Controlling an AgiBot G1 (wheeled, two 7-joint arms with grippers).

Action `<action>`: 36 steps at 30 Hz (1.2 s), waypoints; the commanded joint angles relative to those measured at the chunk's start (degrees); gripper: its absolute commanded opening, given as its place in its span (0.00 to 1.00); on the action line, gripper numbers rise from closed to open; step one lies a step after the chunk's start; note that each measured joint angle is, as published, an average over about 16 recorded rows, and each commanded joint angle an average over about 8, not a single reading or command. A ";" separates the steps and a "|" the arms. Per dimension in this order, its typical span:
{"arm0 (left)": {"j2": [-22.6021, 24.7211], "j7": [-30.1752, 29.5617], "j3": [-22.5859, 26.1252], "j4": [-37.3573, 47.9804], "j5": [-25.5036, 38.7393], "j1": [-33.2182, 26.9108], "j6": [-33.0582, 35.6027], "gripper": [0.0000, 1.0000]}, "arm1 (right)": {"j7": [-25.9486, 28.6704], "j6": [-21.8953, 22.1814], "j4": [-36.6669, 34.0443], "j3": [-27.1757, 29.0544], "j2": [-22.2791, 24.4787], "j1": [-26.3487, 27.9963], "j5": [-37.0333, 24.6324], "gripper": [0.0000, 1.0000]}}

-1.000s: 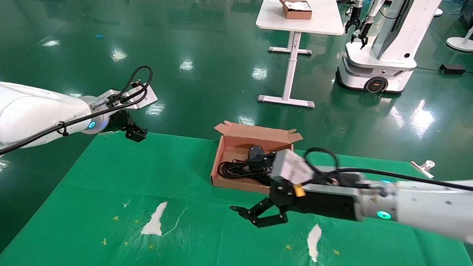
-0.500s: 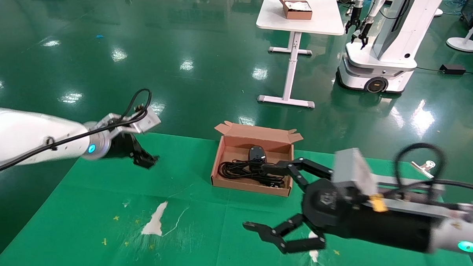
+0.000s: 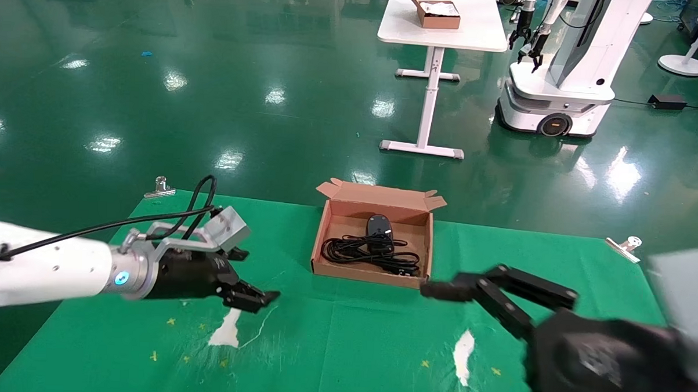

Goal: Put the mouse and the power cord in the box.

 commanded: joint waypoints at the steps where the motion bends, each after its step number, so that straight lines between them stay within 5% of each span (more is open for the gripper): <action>1: -1.18 1.35 -2.15 -1.54 -2.67 1.55 1.78 1.00 | 0.83 -1.05 1.13 1.08 1.10 -0.91 1.32 1.00; 36: -20.50 23.28 -37.39 -26.77 -46.38 26.98 30.93 1.00 | 0.79 -1.09 1.16 0.99 1.23 -0.93 1.50 1.00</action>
